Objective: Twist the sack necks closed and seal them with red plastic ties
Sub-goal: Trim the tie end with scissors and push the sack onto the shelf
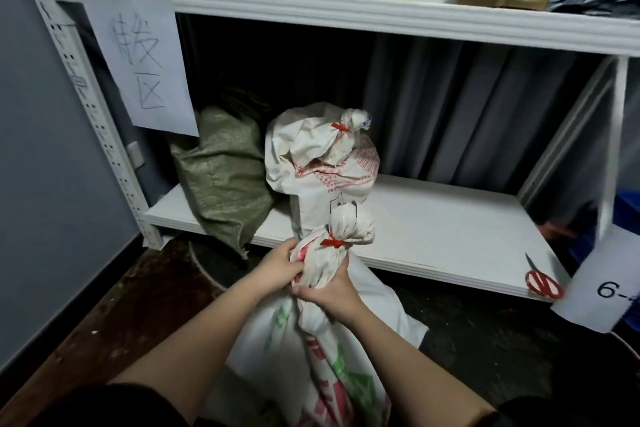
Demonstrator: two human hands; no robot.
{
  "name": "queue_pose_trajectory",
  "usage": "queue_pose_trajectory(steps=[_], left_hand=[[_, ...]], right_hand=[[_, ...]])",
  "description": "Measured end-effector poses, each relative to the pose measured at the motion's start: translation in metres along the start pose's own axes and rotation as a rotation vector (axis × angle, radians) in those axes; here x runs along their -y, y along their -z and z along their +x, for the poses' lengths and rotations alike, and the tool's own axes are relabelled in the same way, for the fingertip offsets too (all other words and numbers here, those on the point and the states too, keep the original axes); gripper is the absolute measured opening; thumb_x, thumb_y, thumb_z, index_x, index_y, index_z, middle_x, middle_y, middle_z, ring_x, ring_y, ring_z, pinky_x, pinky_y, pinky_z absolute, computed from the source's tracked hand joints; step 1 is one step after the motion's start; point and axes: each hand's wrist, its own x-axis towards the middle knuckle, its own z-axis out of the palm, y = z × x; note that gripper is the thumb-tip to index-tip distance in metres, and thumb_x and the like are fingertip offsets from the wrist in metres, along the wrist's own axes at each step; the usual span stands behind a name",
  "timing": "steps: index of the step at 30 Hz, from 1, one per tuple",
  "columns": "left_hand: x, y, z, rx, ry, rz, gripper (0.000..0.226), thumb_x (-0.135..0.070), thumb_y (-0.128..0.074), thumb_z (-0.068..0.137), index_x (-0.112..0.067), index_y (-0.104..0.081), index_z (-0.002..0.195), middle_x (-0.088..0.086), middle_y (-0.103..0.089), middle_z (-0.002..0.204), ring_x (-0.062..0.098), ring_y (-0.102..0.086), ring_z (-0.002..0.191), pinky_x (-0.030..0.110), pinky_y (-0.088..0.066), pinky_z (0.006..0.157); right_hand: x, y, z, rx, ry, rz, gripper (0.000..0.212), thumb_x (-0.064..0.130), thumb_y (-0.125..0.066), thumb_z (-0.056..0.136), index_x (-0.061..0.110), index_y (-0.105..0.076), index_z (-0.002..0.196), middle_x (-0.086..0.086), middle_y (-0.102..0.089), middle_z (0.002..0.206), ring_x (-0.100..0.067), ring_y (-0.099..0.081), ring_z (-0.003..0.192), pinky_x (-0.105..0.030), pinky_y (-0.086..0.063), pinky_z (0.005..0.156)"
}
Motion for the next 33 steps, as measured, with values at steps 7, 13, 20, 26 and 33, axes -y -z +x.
queue_pose_trajectory(steps=[7, 13, 20, 26, 33], left_hand=[[-0.052, -0.002, -0.017, 0.151, -0.02, 0.035, 0.024, -0.001, -0.057, 0.084, -0.016, -0.056, 0.103, -0.007, -0.057, 0.073, 0.005, -0.052, 0.063, 0.01, -0.039, 0.05], [-0.051, 0.006, -0.032, 0.236, 0.123, 0.559, 0.098, -0.038, -0.075, 0.074, -0.009, -0.015, 0.147, 0.013, -0.032, 0.147, 0.024, -0.038, 0.131, 0.021, -0.035, 0.102], [-0.064, 0.01, -0.049, 0.38, 0.291, 0.56, 0.095, -0.045, -0.077, 0.071, -0.014, -0.025, 0.145, 0.003, -0.04, 0.144, 0.021, -0.042, 0.128, 0.026, -0.036, 0.102], [-0.105, -0.034, -0.034, 0.106, 0.005, 0.424, 0.035, -0.024, -0.052, 0.091, -0.015, -0.056, 0.125, 0.007, -0.059, 0.126, 0.026, -0.056, 0.115, 0.026, -0.044, 0.091], [-0.144, -0.095, 0.03, -0.01, 0.017, 0.131, 0.038, -0.03, -0.05, 0.086, -0.014, -0.062, 0.118, 0.013, -0.064, 0.121, 0.031, -0.059, 0.11, 0.03, -0.046, 0.092]], right_hand=[[0.041, 0.029, -0.036, -0.443, 0.071, -0.042, 0.053, 0.026, -0.072, 0.072, 0.024, -0.045, 0.118, -0.002, -0.067, 0.101, -0.03, -0.062, 0.094, -0.028, -0.036, 0.064], [0.088, 0.069, -0.053, -0.607, 0.161, -0.102, 0.044, 0.027, -0.067, 0.076, 0.028, -0.046, 0.115, -0.001, -0.069, 0.094, -0.032, -0.062, 0.088, -0.029, -0.033, 0.062], [0.151, 0.129, -0.071, -0.694, 0.294, -0.176, 0.033, 0.015, -0.057, 0.075, 0.023, -0.042, 0.103, 0.002, -0.06, 0.08, -0.03, -0.057, 0.078, -0.032, -0.036, 0.061], [0.191, 0.176, -0.077, -0.73, 0.374, -0.196, 0.029, 0.017, -0.056, 0.079, 0.021, -0.044, 0.106, 0.003, -0.057, 0.082, -0.03, -0.054, 0.079, -0.033, -0.039, 0.066], [0.209, 0.248, -0.04, -0.665, 0.431, -0.245, 0.032, 0.019, -0.055, 0.081, 0.022, -0.046, 0.111, -0.003, -0.064, 0.1, -0.032, -0.058, 0.097, -0.037, -0.044, 0.076]])
